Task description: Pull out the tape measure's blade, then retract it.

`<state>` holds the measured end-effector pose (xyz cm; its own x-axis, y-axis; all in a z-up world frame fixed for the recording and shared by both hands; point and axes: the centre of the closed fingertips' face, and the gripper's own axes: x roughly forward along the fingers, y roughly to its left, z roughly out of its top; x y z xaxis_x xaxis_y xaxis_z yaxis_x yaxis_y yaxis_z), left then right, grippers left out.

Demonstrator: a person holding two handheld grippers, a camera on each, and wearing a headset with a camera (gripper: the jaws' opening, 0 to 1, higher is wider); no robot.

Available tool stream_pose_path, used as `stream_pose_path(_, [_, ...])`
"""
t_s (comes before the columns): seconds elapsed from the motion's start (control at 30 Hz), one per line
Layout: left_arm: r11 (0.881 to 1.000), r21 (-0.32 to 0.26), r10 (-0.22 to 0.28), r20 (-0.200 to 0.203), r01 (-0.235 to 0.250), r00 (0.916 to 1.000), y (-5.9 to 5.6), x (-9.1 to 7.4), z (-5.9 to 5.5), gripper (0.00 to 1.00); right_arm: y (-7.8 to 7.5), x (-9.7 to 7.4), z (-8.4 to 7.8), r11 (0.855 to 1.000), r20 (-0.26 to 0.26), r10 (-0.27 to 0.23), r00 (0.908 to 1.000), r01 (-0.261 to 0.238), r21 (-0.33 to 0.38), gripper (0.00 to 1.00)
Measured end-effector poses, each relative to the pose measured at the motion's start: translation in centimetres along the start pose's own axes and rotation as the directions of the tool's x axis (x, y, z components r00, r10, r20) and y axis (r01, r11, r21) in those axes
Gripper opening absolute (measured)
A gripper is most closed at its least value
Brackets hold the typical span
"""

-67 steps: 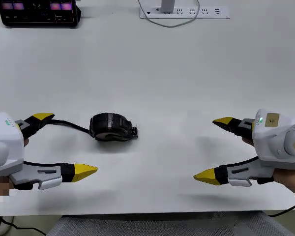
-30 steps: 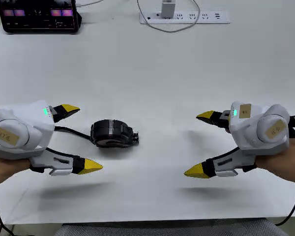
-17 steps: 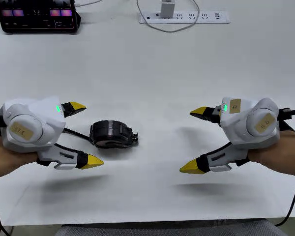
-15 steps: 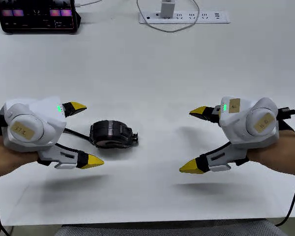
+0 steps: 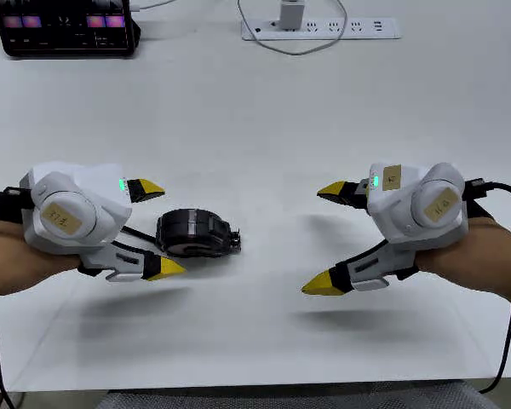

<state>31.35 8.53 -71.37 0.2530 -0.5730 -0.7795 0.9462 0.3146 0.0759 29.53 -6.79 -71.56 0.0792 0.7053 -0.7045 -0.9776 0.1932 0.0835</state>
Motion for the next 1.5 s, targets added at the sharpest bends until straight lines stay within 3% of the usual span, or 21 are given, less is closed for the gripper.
stream_pose_path(0.1, [1.0, -0.021, -0.01, 0.001, 0.01, 1.0, 0.0, 0.1, 0.0, 0.49, 0.0, 0.1, 0.2, 1.0, 0.005, 0.005, 1.0, -0.005, 0.006, 0.8])
stream_pose_path(0.57, [0.999, 0.001, -0.033, -0.011, 0.033, 0.9994, -0.3, 0.7, -0.1, 0.35, 0.2, 0.3, 0.6, 1.0, 0.013, 0.013, 0.9998, -0.013, 0.007, 0.8])
stream_pose_path(1.5, [0.999, 0.012, -0.037, -0.037, 0.037, 0.9986, -0.6, 1.0, -0.4, 0.27, 0.2, 2.9, 1.9, 0.999, 0.05, 0.044, 0.9978, -0.043, -0.011, 0.73])
